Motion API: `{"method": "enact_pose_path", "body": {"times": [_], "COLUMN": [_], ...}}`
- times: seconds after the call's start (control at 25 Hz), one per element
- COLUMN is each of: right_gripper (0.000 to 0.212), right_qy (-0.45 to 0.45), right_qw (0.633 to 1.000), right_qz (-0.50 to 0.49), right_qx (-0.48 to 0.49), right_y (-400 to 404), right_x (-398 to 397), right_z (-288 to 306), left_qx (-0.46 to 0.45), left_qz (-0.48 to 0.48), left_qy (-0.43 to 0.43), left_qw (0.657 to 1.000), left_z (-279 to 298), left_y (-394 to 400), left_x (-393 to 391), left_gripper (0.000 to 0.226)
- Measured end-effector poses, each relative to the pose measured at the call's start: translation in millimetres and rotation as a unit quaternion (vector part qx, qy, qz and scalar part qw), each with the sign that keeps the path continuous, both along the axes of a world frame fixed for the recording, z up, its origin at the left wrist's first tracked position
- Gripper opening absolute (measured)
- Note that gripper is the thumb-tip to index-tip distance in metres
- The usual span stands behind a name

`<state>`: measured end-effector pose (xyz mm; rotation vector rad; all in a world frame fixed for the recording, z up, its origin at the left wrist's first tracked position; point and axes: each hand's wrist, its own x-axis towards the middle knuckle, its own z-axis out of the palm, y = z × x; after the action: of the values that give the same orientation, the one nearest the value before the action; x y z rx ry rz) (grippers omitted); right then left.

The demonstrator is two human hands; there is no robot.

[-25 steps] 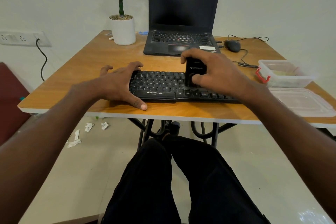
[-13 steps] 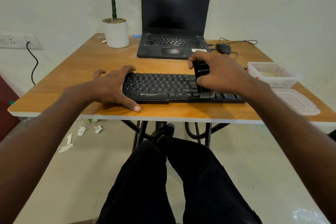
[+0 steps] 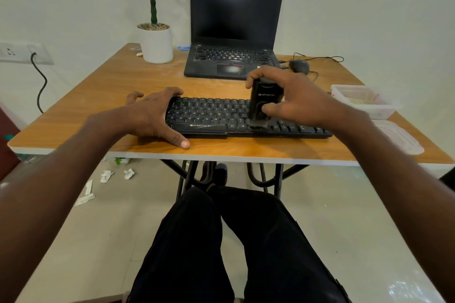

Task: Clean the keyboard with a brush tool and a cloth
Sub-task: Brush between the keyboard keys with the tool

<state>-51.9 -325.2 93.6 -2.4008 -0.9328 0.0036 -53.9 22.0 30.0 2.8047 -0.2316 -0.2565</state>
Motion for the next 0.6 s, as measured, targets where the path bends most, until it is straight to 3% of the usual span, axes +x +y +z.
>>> {"method": "enact_pose_path", "body": {"times": [0.24, 0.4, 0.6], "right_gripper": [0.045, 0.053, 0.055], "right_qy": [-0.035, -0.042, -0.006], "right_qw": [0.993, 0.997, 0.990], "right_qz": [-0.070, -0.041, -0.007], "right_qx": [-0.082, 0.045, 0.144], "right_y": [0, 27, 93], "right_x": [0, -9, -3], "right_z": [-1, -4, -16], "left_qx": [0.014, -0.052, -0.155], "left_qz": [-0.013, 0.030, 0.043], "left_qy": [0.022, 0.103, 0.145], "left_qw": [1.000, 0.993, 0.976], "left_z": [5, 34, 12], "left_y": [7, 37, 74], "left_x": [-5, -12, -26], "left_gripper": [0.153, 0.153, 0.153]}}
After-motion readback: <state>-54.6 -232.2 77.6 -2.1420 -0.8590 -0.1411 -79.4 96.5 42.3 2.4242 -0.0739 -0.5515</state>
